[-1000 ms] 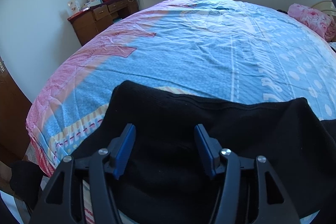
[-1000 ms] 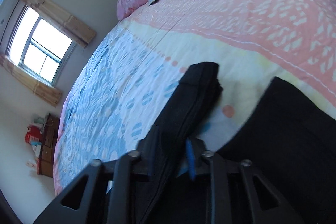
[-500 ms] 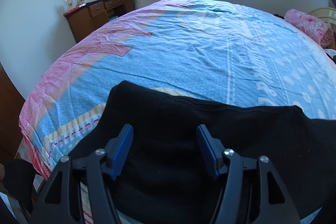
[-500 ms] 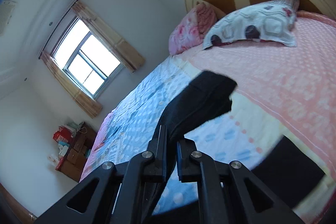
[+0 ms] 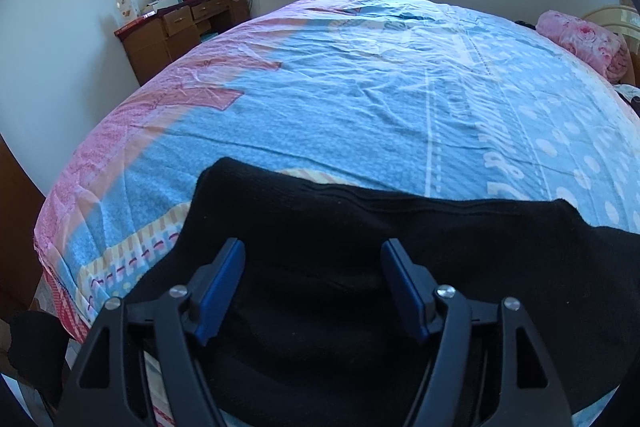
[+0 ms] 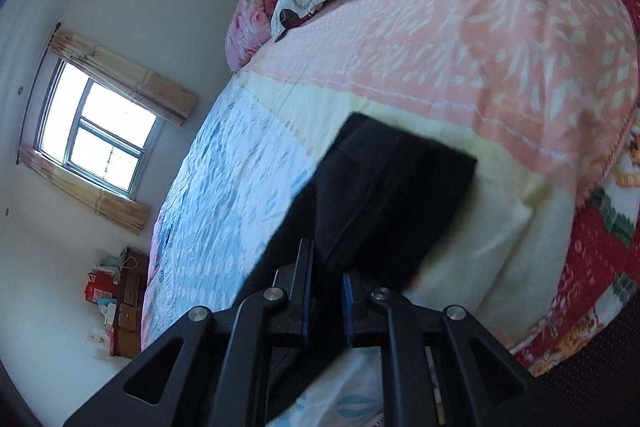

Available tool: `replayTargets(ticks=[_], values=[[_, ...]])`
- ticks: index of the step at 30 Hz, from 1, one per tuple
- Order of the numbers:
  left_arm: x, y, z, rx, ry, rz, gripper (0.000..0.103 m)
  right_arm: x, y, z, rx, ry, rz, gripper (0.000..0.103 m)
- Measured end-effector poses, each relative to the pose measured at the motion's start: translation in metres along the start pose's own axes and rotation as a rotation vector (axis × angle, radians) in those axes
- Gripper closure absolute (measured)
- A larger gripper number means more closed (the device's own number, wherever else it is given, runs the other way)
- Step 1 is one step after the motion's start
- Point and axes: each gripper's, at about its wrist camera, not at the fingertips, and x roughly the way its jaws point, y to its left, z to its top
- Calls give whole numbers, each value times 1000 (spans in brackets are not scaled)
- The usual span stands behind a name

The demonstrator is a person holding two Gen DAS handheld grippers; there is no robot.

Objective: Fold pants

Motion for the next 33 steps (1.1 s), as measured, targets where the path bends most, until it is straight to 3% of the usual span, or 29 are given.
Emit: replayTargets(ticks=[2, 4, 7, 11, 15, 19, 24, 28, 32, 33], values=[[0, 0, 0, 3, 1, 1, 31, -3, 0, 8, 25, -35, 5, 88], [-1, 1, 0, -1, 3, -4, 31, 1, 11, 12, 2, -11, 11, 88], [-1, 1, 1, -7, 6, -5, 31, 5, 52, 16, -166, -3, -105, 89], [-1, 1, 1, -14, 6, -6, 31, -1, 79, 31, -181, -29, -78, 88], [-1, 0, 1, -8, 2, -9, 29, -11, 71, 41, -184, -110, -250, 88], [0, -1, 2, -4, 3, -9, 28, -17, 46, 35, -94, -85, -122, 88], [1, -2, 1, 2, 1, -10, 28, -5, 26, 24, -38, -22, -132, 82], [1, -2, 0, 0, 1, -6, 28, 2, 25, 25, -40, -5, -143, 69], [1, -2, 0, 3, 0, -4, 28, 2, 18, 25, -7, -18, -104, 70], [1, -2, 0, 3, 0, -4, 28, 2, 20, 24, -31, -31, -81, 74]])
